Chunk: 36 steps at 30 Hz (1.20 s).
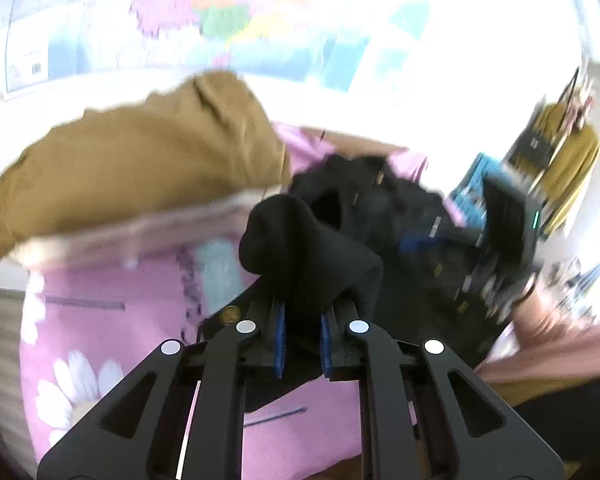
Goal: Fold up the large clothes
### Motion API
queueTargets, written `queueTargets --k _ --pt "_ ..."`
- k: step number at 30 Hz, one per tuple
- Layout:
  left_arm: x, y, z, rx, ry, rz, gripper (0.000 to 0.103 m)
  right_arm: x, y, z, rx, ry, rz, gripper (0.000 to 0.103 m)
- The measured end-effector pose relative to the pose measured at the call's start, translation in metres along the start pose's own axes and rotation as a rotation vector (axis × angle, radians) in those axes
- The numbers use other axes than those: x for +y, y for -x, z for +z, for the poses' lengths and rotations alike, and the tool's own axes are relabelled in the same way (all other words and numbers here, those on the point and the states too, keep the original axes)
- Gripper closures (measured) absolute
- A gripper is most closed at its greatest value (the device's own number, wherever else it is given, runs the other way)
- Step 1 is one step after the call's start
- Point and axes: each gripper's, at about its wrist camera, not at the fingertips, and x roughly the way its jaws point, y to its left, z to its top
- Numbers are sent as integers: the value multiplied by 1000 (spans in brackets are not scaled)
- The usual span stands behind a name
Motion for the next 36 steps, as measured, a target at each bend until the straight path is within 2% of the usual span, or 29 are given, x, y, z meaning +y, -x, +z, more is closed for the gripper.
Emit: queueTargets --k 3,4,5,8,9,11,12,13,15,16,18,20,21,23,25,27,29,31,32,34,35,36 --pt "-7 4 34 12 44 -72 90 19 -2 11 -38 45 33 26" --pt "-11 2 42 20 51 -99 90 27 -2 15 -50 59 63 18" --pt "-17 -3 49 35 57 -124 90 32 -3 19 -61 62 88 15" --pt "-42 -21 53 76 47 -160 89 37 -10 28 -104 4 215 13" --pt "-51 -30 54 101 46 -178 89 36 -12 31 -112 -26 238 13" --pt "-63 -42 53 140 56 -224 88 34 -10 37 -142 -38 226 15" --pt "-72 -47 54 153 47 -255 82 34 -8 39 -156 -38 216 28" --pt "-79 -49 55 158 30 -280 77 29 -4 41 -170 -47 207 55" --pt "-95 -43 57 134 -21 -299 57 13 8 45 -181 -86 232 83" --pt "-102 -35 60 97 -48 -321 51 5 20 46 -199 -101 208 87" --pt "-110 -22 63 31 -78 -357 27 -12 45 49 -249 -114 165 89" --pt "-112 -6 64 -86 -125 -323 11 -36 76 55 -294 -166 155 89" --pt "-109 -4 63 -129 -137 -299 11 -47 88 58 -307 -188 160 89" --pt "-104 -12 62 -145 -136 -263 11 -69 114 61 -347 -239 112 88" --pt "-98 -42 56 -111 -121 -212 11 -91 123 60 -330 -273 141 85" --pt "-98 -86 47 -57 -129 -120 12 -107 125 55 -303 -313 106 82" --pt "-98 -127 37 26 -119 -111 16 -124 124 38 -285 -369 85 79" --pt "-100 -169 25 86 -122 -69 19 -136 123 17 -280 -418 86 77" --pt "-101 -187 19 109 -136 -36 22 -142 122 4 -276 -439 85 77" --pt "-98 -225 10 167 -145 54 46 -155 120 -31 -243 -506 62 76" --pt "-95 -234 7 184 -135 73 61 -162 117 -48 -221 -548 54 75" --pt "-88 -247 3 204 -117 88 61 -170 114 -65 -193 -596 40 72"
